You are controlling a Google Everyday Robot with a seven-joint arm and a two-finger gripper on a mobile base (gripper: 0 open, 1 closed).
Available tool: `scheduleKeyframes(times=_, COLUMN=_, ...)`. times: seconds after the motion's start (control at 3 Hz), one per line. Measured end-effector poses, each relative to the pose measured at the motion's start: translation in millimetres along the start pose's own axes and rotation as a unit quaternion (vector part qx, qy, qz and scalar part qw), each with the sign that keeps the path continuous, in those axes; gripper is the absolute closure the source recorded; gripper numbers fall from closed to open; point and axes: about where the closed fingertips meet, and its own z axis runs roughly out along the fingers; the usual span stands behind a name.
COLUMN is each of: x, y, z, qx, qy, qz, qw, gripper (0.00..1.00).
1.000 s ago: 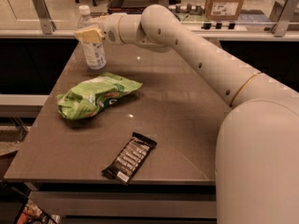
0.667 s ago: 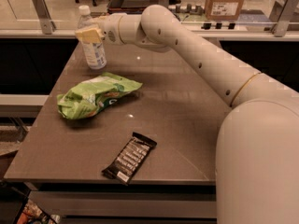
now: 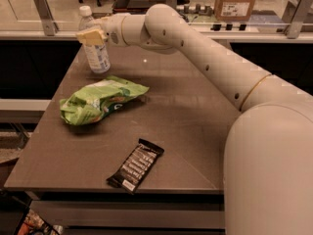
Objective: Pick blue plastic bottle
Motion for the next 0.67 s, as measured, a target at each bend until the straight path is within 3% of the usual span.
scheduleKeyframes(times=0.33, x=0, y=0, z=0, qx=0.000, qy=0.000, qz=0.000, qw=1.0000, gripper=1.00)
scheduleKeyframes(times=0.67, x=-25, y=-17, z=-10, qx=0.014, qy=-0.023, qz=-0.021, qw=0.9994, gripper=1.00)
